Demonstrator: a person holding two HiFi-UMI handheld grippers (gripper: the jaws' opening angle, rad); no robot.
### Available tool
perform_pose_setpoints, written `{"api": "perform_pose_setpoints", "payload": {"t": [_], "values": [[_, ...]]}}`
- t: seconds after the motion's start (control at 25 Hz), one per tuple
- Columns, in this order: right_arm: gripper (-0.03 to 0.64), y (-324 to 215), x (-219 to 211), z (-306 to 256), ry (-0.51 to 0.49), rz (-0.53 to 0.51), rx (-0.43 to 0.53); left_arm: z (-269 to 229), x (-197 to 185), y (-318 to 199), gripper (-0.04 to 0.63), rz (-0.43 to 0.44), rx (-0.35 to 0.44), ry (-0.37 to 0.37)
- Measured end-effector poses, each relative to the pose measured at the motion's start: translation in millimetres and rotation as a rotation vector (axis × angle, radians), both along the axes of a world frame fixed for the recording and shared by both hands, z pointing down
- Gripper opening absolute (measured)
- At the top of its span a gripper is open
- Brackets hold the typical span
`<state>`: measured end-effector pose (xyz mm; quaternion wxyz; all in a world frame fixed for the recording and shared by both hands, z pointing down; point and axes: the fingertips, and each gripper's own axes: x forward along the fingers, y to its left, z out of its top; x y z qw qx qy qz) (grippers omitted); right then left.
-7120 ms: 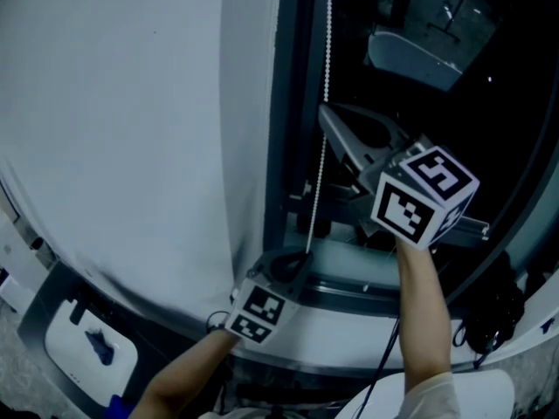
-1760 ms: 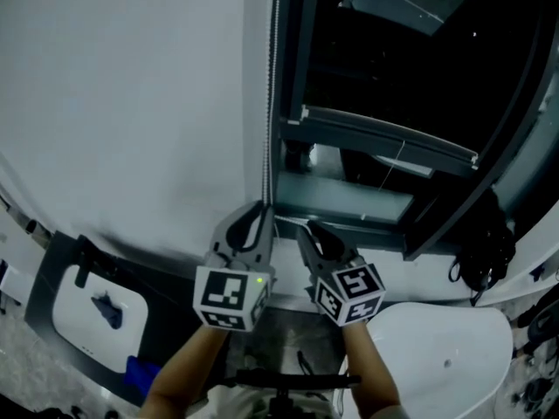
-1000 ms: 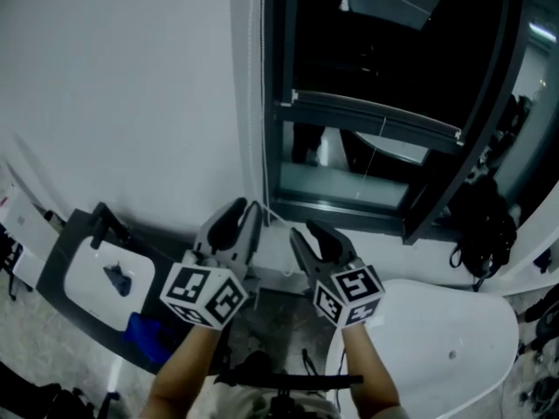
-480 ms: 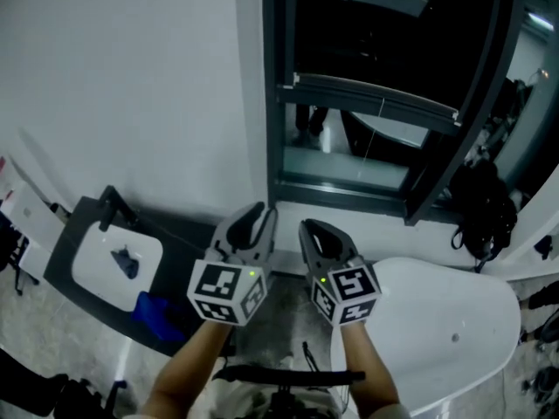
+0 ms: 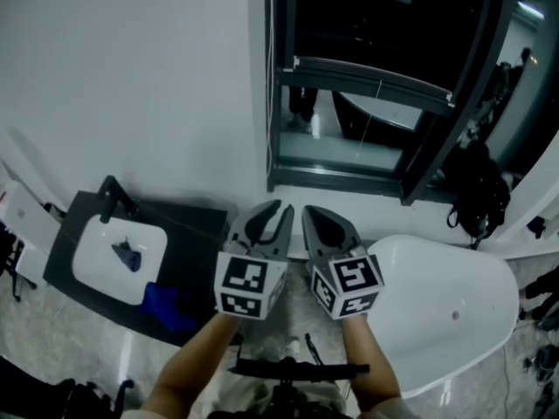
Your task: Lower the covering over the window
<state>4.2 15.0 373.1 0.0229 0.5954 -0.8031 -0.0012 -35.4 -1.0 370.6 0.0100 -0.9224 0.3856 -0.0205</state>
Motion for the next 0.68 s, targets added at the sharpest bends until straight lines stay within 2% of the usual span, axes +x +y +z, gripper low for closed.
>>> {"api": "perform_pose_setpoints", "payload": {"t": [0.12,0.24,0.68], "values": [[0.015,6,-7,-1,-0.001,0.018,0.001,3,-6,6,0.078,0.015,-0.009,0.007],[0.015,12,-15,0,-0.003,0.033,-0.001,4,-12,12,0.021,0.028,-0.009,0.01],[0.015,23,-31,0,0.02,0.065,-0.007,14,-23,19,0.018,0.052,-0.034,-0.005]]}}
